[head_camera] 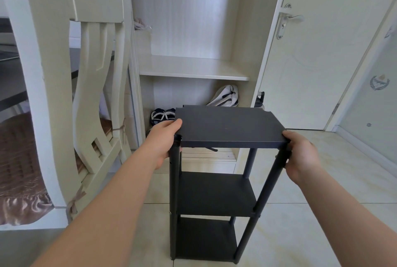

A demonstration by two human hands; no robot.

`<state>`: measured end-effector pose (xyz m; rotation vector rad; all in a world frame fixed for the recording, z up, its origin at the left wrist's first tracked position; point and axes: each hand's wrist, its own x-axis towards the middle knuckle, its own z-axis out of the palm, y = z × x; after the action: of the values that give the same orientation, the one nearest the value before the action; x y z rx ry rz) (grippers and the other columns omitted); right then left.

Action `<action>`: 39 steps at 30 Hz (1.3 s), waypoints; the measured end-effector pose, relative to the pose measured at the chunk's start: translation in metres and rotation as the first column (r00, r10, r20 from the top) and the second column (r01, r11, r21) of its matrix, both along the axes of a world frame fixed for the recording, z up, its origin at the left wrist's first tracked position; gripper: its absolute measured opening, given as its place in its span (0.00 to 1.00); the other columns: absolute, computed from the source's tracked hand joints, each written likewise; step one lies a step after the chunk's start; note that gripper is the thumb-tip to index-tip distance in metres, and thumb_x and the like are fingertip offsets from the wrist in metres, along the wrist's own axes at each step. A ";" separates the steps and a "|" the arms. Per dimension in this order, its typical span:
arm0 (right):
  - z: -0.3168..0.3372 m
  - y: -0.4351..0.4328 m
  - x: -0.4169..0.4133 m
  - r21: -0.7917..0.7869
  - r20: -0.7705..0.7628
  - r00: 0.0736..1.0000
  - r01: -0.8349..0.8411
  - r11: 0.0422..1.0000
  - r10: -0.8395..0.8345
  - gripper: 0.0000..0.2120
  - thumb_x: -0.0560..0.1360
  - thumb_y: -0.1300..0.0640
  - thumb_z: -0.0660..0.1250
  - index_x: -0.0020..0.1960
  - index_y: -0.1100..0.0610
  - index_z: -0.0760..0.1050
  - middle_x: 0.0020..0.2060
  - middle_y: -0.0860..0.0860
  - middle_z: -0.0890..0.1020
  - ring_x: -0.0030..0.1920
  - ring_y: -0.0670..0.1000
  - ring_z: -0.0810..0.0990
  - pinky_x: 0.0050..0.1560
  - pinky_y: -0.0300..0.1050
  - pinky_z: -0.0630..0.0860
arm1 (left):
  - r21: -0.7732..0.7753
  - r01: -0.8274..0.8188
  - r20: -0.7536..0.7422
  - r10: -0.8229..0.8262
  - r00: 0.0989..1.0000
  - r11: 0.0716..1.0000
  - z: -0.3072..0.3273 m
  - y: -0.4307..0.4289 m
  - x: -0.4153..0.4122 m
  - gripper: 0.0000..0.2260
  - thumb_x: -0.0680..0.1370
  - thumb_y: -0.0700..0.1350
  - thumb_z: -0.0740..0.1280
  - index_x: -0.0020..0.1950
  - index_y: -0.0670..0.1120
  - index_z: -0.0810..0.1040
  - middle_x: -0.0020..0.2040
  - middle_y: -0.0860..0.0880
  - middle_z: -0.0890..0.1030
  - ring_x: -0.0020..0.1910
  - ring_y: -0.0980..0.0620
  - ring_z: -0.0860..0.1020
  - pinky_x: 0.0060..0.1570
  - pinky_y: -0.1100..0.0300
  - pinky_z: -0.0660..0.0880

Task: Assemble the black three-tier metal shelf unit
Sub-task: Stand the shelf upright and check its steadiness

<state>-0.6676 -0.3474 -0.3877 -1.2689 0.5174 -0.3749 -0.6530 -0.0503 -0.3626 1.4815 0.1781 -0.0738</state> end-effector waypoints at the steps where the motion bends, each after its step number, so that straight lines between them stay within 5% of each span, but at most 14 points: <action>1: 0.000 -0.001 0.001 -0.009 -0.003 1.000 -0.005 1.000 0.005 0.07 0.78 0.55 0.68 0.55 0.55 0.77 0.42 0.49 0.78 0.46 0.54 0.73 0.53 0.54 0.70 | 0.000 0.009 0.000 -0.009 1.000 1.000 -0.001 0.000 0.002 0.06 0.83 0.50 0.63 0.55 0.52 0.79 0.50 0.52 0.84 0.47 0.51 0.81 0.45 0.55 0.78; 6: -0.003 -0.003 0.004 -0.046 -0.049 0.999 -0.011 0.999 0.008 0.03 0.78 0.55 0.69 0.49 0.55 0.77 0.43 0.52 0.78 0.48 0.56 0.74 0.60 0.59 0.74 | -0.029 0.003 -0.032 -0.004 0.999 1.000 -0.007 0.001 0.009 0.08 0.83 0.49 0.63 0.58 0.49 0.79 0.51 0.50 0.84 0.43 0.51 0.80 0.37 0.58 0.76; 15: -0.010 -0.005 0.005 -0.121 -0.140 0.989 -0.058 0.991 0.041 0.07 0.77 0.55 0.72 0.48 0.58 0.77 0.41 0.53 0.78 0.44 0.55 0.73 0.55 0.56 0.76 | -0.059 -0.040 -0.103 0.034 0.994 0.997 -0.024 0.000 0.020 0.10 0.83 0.47 0.64 0.62 0.48 0.78 0.53 0.49 0.85 0.50 0.50 0.83 0.39 0.57 0.76; 22: -0.007 -0.006 0.008 -0.139 -0.174 0.984 -0.062 0.988 0.037 0.06 0.77 0.57 0.72 0.46 0.59 0.77 0.40 0.54 0.78 0.42 0.56 0.73 0.50 0.55 0.75 | -0.072 -0.048 -0.141 0.038 0.989 0.996 -0.020 -0.002 0.020 0.09 0.83 0.45 0.64 0.60 0.45 0.79 0.54 0.47 0.84 0.51 0.47 0.83 0.46 0.56 0.79; 25: -0.006 -0.007 0.008 -0.119 -0.194 0.980 -0.059 0.991 0.035 0.05 0.77 0.60 0.71 0.45 0.59 0.76 0.39 0.54 0.78 0.41 0.56 0.74 0.48 0.54 0.74 | -0.045 -0.046 -0.155 0.039 0.987 0.998 -0.021 -0.002 0.022 0.08 0.83 0.45 0.63 0.59 0.46 0.79 0.56 0.47 0.84 0.55 0.46 0.82 0.57 0.51 0.78; 32: -0.005 0.001 0.001 -0.115 -0.195 0.981 -0.010 0.993 -0.013 0.07 0.76 0.57 0.72 0.43 0.58 0.77 0.44 0.55 0.80 0.45 0.57 0.75 0.50 0.53 0.74 | 0.159 -0.114 -0.121 0.134 0.984 0.981 -0.030 -0.008 0.009 0.16 0.80 0.58 0.63 0.57 0.47 0.77 0.60 0.46 0.81 0.58 0.43 0.78 0.64 0.45 0.73; 35: -0.002 0.001 -0.007 -0.138 -0.218 0.976 -0.001 0.990 -0.029 0.09 0.77 0.55 0.71 0.42 0.56 0.75 0.41 0.52 0.77 0.47 0.55 0.74 0.60 0.58 0.76 | 0.434 0.112 -0.321 0.037 0.946 0.894 -0.028 -0.005 -0.006 0.36 0.74 0.71 0.57 0.74 0.49 0.66 0.70 0.45 0.73 0.62 0.40 0.76 0.54 0.45 0.75; 39: -0.001 0.002 -0.014 -0.176 -0.220 0.973 0.030 0.984 -0.069 0.11 0.78 0.54 0.70 0.40 0.57 0.73 0.40 0.52 0.75 0.46 0.55 0.72 0.66 0.62 0.73 | 0.568 0.280 -0.384 -0.052 0.922 0.774 -0.016 -0.002 -0.018 0.35 0.77 0.72 0.53 0.76 0.51 0.65 0.69 0.46 0.73 0.53 0.42 0.80 0.53 0.48 0.81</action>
<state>-0.6817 -0.3455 -0.3892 -1.4774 0.7227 -0.3242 -0.6708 -0.0525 -0.3789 2.1384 0.3836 -0.4689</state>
